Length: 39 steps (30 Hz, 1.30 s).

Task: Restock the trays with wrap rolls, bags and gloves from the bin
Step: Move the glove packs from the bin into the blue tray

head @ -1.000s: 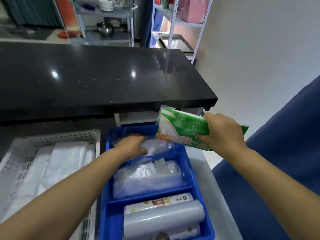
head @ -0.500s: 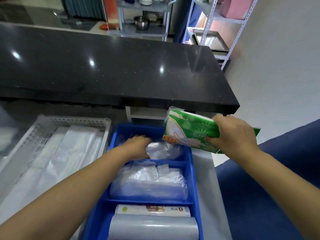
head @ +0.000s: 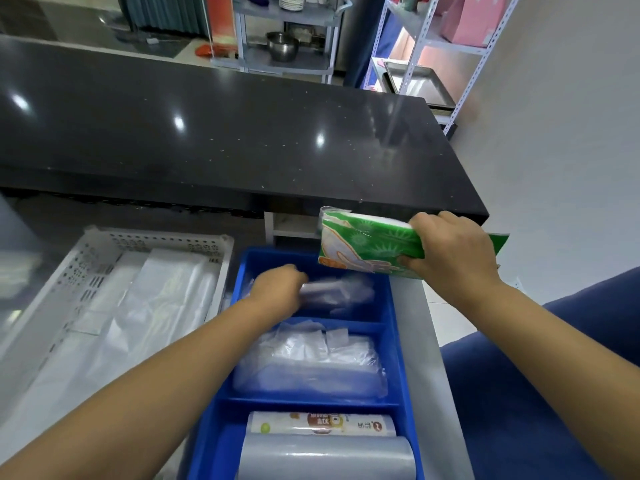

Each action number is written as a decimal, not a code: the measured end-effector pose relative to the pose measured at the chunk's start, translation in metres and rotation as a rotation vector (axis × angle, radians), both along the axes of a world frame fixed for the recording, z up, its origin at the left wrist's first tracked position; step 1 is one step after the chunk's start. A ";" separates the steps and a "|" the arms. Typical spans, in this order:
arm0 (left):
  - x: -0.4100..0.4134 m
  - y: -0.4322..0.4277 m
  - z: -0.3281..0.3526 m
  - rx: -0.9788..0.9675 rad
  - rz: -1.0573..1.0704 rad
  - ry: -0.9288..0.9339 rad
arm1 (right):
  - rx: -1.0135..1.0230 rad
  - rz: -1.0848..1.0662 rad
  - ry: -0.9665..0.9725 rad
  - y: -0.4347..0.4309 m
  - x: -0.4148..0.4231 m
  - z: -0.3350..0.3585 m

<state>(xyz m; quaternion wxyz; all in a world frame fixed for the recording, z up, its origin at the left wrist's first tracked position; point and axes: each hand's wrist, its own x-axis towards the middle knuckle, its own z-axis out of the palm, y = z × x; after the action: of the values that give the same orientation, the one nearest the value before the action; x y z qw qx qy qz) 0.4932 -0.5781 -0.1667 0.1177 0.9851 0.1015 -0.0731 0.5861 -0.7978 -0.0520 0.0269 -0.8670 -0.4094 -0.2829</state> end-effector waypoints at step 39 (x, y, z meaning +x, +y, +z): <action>-0.127 0.011 0.046 0.246 -0.124 -0.268 | -0.480 -0.015 0.703 0.117 -0.002 -0.070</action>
<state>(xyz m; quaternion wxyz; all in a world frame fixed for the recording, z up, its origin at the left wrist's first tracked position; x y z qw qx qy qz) 0.3662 -0.5671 -0.1203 0.0039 0.9974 0.0323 0.0648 0.5843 -0.6812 -0.1216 -0.0399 -0.8952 -0.4235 0.1333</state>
